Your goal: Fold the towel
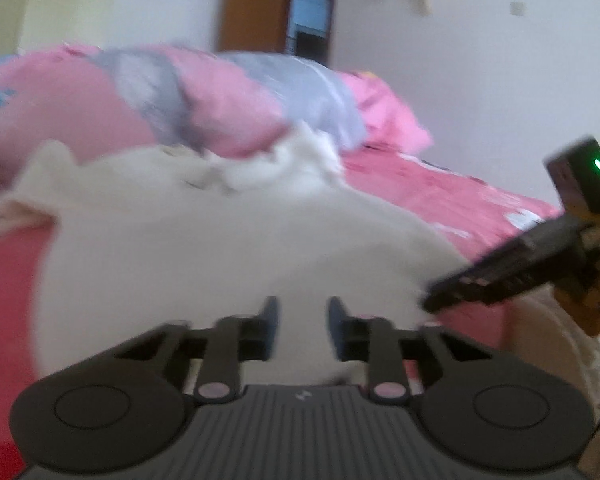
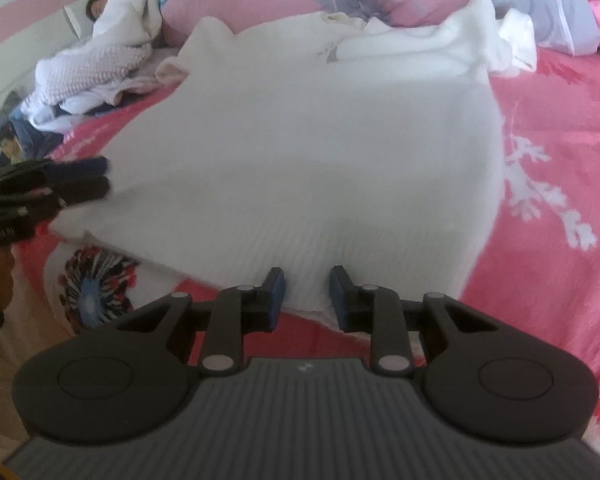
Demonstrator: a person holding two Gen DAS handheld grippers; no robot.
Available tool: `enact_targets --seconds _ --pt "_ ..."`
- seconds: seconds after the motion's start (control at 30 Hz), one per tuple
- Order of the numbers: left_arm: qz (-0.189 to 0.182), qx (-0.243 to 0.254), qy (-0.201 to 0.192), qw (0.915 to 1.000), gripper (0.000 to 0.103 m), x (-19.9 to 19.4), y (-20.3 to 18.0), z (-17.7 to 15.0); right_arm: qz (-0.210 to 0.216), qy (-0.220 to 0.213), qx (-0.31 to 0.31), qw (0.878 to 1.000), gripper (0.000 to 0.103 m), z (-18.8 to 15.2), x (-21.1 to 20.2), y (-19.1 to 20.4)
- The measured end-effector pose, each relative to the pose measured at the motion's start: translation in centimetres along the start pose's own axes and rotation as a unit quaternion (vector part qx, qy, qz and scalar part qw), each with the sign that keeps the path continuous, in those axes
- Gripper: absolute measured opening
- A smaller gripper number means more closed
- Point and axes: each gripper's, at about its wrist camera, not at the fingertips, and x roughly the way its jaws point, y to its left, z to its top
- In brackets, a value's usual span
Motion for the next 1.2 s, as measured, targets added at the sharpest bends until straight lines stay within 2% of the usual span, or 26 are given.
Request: enact_targets --seconds 0.13,0.23,0.33,0.5,0.57,0.7,0.77,0.87,0.9,0.97,1.07,1.1,1.2 --pt "-0.012 -0.015 0.014 0.9997 0.010 1.6 0.7 -1.8 -0.005 0.006 0.002 1.000 0.024 0.3 0.2 -0.2" --pt "-0.029 -0.048 0.006 0.9984 0.010 1.7 1.9 -2.3 -0.008 0.012 0.003 1.000 0.024 0.5 0.2 -0.1" --pt "-0.034 -0.054 0.000 0.9980 0.010 1.6 2.3 -2.7 -0.011 0.025 -0.004 1.000 0.025 1.5 -0.3 0.4" --pt "-0.056 -0.073 -0.008 0.9957 0.010 1.6 3.2 -3.2 0.036 -0.017 0.009 0.999 0.025 6.3 -2.2 1.9" --pt "-0.067 -0.083 -0.009 0.9943 0.010 1.5 3.7 -3.4 0.056 -0.018 -0.011 0.998 0.025 8.6 -0.9 3.6" --pt "-0.075 -0.086 -0.012 0.9935 0.010 1.4 3.8 -3.6 0.090 0.033 -0.052 0.994 0.025 11.4 5.0 6.8" --pt "-0.078 -0.086 -0.012 0.9932 0.010 1.4 3.9 -3.7 0.080 0.073 -0.066 0.992 0.025 12.4 9.1 7.8" --pt "-0.084 -0.092 -0.012 0.9921 0.010 1.4 4.2 -3.9 0.063 0.095 -0.061 0.992 0.022 14.4 15.4 7.8" --pt "-0.086 -0.095 -0.012 0.9916 0.010 1.4 4.3 -3.9 0.059 0.092 -0.048 0.993 0.021 15.3 16.4 7.7" --pt "-0.086 -0.096 -0.013 0.9915 0.010 1.4 4.2 -4.0 0.052 0.081 -0.018 0.995 0.018 17.4 17.9 7.6" --pt "-0.085 -0.096 -0.013 0.9917 0.010 1.4 4.2 -4.0 0.043 0.073 -0.019 0.996 0.018 18.0 17.3 7.9" --pt "-0.085 -0.096 -0.013 0.9916 0.010 1.4 4.2 -4.0 0.052 0.072 -0.014 0.996 0.022 17.9 16.3 7.9" --pt "-0.088 -0.099 -0.013 0.9912 0.010 1.6 4.2 -3.9 0.128 0.111 -0.030 0.985 0.024 16.7 13.6 8.7"
